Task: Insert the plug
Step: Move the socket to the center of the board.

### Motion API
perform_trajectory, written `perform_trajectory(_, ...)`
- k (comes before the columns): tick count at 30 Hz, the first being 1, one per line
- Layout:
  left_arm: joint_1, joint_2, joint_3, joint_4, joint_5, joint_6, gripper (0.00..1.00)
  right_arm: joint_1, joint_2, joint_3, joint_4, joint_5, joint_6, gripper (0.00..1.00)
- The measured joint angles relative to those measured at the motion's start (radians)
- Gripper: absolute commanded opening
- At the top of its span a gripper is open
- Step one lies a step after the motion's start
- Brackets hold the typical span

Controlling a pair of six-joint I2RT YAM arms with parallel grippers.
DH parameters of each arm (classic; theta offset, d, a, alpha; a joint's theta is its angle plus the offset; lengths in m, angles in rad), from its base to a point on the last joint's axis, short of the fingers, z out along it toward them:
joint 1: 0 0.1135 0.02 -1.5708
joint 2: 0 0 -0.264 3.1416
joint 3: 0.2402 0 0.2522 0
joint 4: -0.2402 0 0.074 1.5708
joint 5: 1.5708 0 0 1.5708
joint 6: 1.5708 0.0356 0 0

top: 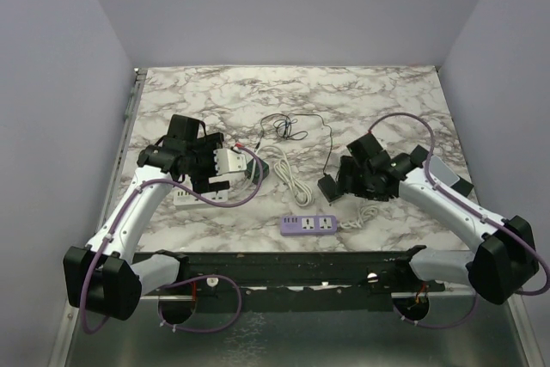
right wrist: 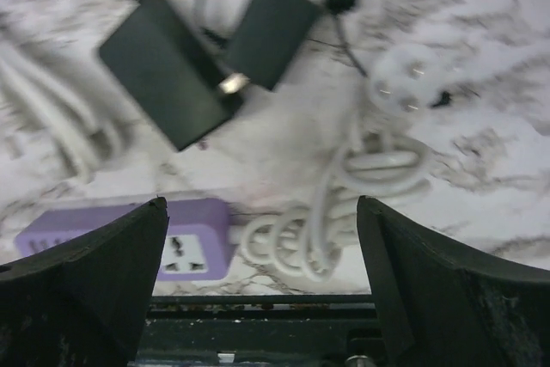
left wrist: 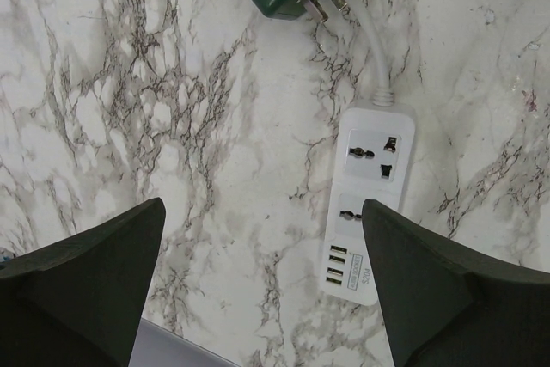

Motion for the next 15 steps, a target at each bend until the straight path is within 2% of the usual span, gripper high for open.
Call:
perform_trajectory(4, 0.000, 0.000, 0.000, 0.000, -0.001, 0.006, 0.92, -0.072, -0.013, -0.075, -0.051, 0.039, 0.104, 0.89)
perform_trajectory(9, 0.000, 0.002, -0.018, -0.001, -0.002, 0.021, 0.90, -0.087, -0.063, -0.162, -0.064, 0.053, 0.220, 0.71)
perform_trajectory(12, 0.000, 0.010, -0.025, -0.005, -0.003, 0.029, 0.89, -0.094, -0.066, -0.220, -0.051, 0.064, 0.286, 0.66)
perform_trajectory(15, 0.000, 0.020, -0.025, -0.006, -0.005, 0.033, 0.88, -0.114, -0.055, -0.249, -0.038, 0.076, 0.326, 0.54)
